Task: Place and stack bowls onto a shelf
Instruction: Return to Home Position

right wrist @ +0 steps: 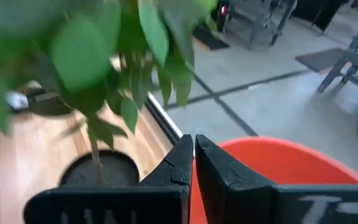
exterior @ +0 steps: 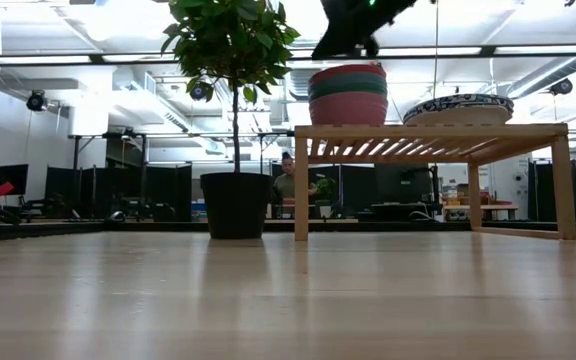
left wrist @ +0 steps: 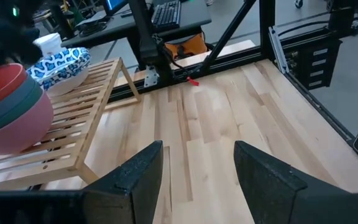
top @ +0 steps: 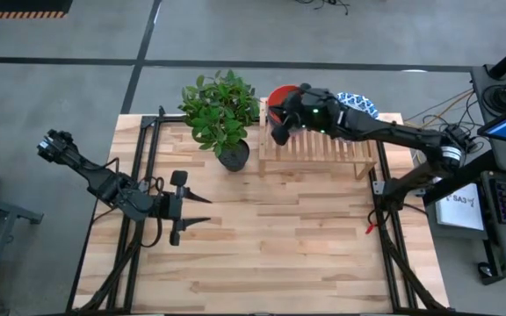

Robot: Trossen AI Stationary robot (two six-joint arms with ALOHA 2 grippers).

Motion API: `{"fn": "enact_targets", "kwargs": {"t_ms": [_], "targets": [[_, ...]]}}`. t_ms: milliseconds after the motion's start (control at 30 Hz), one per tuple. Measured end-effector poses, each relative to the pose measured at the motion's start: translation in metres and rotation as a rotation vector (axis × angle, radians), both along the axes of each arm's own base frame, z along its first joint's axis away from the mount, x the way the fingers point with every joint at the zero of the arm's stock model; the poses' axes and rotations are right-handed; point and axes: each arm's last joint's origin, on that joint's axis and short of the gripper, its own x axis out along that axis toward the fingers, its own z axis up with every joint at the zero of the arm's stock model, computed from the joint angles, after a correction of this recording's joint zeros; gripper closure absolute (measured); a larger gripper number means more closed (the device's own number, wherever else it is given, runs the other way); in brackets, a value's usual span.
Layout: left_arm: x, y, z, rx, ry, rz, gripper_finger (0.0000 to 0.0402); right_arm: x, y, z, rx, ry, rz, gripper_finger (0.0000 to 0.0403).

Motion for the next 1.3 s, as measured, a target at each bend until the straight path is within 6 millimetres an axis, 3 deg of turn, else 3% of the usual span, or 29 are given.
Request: {"fn": "enact_targets", "kwargs": {"t_ms": [133, 333, 633, 967, 1300], "targets": [[-0.001, 0.001, 0.0, 0.005, 0.005, 0.0, 0.0221, -0.016, 0.014, 0.016, -0.024, -0.05, 0.048, 0.0394], [-0.01, 0.007, 0.001, 0.036, 0.024, 0.016, 0.0221, -0.044, 0.045, 0.01, -0.007, -0.076, 0.238, 0.0394], [-0.034, 0.028, -0.008, 0.039, -0.034, 0.039, 0.0243, -0.09, 0.072, -0.034, -0.016, -0.139, 0.328, 0.0394], [-0.069, 0.058, -0.048, -0.091, -0.204, 0.115, 0.0285, -0.134, 0.084, -0.08, 0.007, -0.205, 0.39, 0.0394], [-0.099, 0.076, -0.085, -0.211, -0.353, 0.147, 0.0315, -0.166, 0.092, -0.117, 0.003, -0.237, 0.39, 0.0394]]}}
